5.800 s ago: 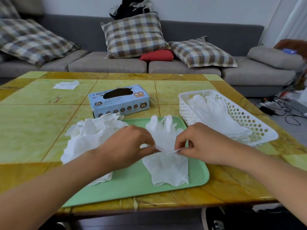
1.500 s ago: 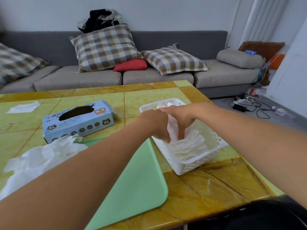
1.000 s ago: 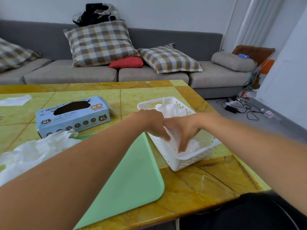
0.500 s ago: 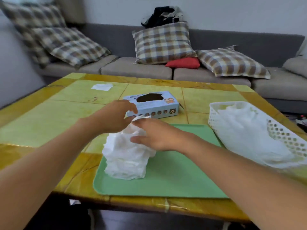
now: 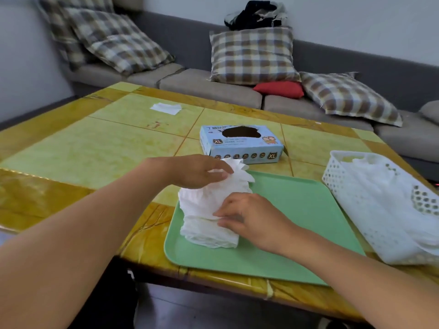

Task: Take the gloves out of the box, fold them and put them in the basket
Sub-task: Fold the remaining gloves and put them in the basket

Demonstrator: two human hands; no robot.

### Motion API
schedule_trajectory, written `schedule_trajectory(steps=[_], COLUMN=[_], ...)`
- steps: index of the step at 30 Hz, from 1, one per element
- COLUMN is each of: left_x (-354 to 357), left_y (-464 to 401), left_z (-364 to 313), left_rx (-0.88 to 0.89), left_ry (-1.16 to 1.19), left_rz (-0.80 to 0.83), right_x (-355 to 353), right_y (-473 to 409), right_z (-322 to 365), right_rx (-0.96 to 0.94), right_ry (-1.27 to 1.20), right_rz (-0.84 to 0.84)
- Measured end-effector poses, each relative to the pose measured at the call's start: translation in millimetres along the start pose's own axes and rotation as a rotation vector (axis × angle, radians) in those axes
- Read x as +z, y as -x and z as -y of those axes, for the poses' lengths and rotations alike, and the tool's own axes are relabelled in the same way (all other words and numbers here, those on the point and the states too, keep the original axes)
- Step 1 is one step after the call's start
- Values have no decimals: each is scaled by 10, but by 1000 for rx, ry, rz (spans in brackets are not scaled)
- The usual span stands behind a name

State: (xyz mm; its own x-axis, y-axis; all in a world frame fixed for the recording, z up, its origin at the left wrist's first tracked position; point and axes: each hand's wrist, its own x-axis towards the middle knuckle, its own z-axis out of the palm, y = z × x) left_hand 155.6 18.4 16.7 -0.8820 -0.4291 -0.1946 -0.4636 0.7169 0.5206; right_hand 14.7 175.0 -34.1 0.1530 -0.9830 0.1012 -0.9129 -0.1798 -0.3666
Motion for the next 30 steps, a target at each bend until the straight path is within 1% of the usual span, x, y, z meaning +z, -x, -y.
schedule_trajectory(steps=[1,2,4,5,6,11,14,16,18,19,20,23,24,25,26,28,30], left_x=[-4,-10,-13,2,28,146,182,193,179,178,181,143,77,-19,-124,-238,-95], left_y=[23,52,118,148,152,7,-63,-95,-117,-131,-135,-160,-145,-98,-47,19,-18], left_z=[-11,-4,-20,-24,-19,33,22,61,155,193,222,182,101,16,-98,-454,-906], left_rx=[-10,-24,-78,-97,-96,-40,-51,-58,-100,-121,-135,-160,-172,-180,-172,-68,32], left_ry=[18,-13,-211,-314,-366,-339,-308,-333,-336,-339,-347,-413,-421,-382,-280,93,486], left_rz=[39,86,165,185,184,115,71,44,42,49,59,107,124,133,127,71,20], right_x=[-7,-38,-173,-238,-305,-506,-671,-837,-997,-1063,-1125,-1266,-1307,-1329,-1341,-1376,-1383], right_y=[-8,0,78,131,195,607,760,776,772,785,792,810,824,806,788,766,758], right_z=[-39,-73,-152,-191,-234,-515,-611,-637,-637,-650,-649,-684,-729,-732,-738,-725,-684], right_rx=[-15,-16,23,26,19,5,84,157,174,185,216,404,445,481,506,521,502], right_ry=[-56,-131,-267,-288,-270,-169,-202,-263,-333,-428,-577,-1173,-1294,-1395,-1490,-1653,-1755], right_rz=[3,16,74,96,108,137,97,197,290,288,254,38,-17,-40,-45,-50,-51])
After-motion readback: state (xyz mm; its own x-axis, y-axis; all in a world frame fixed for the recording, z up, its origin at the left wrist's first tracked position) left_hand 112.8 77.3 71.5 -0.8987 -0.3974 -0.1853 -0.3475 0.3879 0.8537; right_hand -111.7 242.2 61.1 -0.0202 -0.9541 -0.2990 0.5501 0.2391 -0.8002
